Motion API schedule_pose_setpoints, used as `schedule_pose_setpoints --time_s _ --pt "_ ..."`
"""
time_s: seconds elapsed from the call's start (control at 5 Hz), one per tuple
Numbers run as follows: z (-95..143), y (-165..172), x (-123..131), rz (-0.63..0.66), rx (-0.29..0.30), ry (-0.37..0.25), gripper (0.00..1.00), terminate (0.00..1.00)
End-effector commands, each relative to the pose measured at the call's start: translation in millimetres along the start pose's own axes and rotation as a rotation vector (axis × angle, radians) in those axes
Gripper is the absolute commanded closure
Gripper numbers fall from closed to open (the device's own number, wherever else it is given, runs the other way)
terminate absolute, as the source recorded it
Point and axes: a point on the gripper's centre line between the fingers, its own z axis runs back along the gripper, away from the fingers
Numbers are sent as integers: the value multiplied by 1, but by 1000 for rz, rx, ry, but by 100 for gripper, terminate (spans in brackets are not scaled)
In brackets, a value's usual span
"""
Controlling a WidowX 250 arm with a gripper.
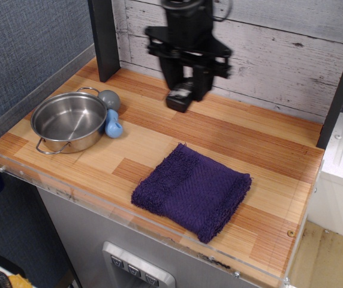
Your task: Move the piece of sushi at the top right of the piece of cloth.
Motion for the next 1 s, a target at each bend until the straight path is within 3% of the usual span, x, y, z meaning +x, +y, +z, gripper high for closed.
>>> schedule_pose_setpoints --time_s 0.0,0.2,0.8 --pt "-6 -45 38 -75 -23 -36 100 0" --pt "-29 -57 48 -89 -5 -15 100 0" --pt "-80 -66 45 -116 2 30 100 0"
